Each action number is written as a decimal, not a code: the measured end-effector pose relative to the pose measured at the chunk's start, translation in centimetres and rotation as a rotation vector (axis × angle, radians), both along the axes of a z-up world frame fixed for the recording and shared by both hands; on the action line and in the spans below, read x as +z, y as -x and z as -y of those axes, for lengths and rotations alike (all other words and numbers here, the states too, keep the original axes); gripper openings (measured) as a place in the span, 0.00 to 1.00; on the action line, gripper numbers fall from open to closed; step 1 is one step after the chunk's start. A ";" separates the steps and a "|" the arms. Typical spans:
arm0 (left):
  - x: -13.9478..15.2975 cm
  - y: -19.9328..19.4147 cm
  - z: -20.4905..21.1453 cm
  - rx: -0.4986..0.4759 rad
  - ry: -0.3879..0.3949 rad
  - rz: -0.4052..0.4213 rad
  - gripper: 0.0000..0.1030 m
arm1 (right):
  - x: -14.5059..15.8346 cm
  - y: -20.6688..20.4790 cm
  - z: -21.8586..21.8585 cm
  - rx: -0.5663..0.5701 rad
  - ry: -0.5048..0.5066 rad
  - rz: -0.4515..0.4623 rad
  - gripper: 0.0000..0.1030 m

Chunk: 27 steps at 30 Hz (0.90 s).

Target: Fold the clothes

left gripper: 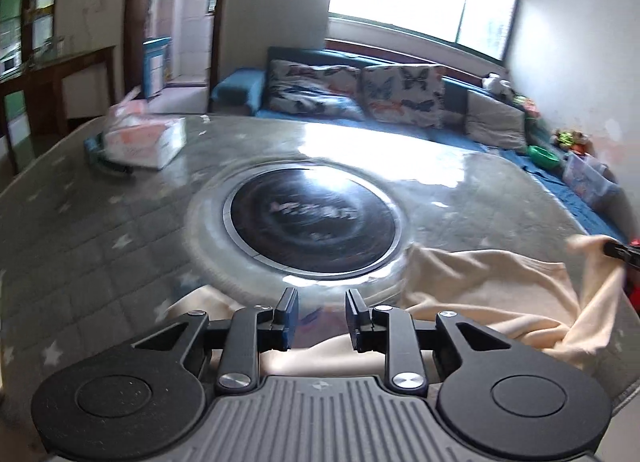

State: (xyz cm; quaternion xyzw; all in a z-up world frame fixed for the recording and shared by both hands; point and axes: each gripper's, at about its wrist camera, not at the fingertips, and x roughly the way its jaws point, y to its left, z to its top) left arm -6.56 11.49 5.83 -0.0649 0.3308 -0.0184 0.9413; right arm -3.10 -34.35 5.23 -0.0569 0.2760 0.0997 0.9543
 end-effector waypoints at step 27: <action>-5.9 -13.8 8.4 -0.182 -0.036 -0.159 0.47 | -2.0 2.1 2.9 -0.013 -0.002 -0.150 0.52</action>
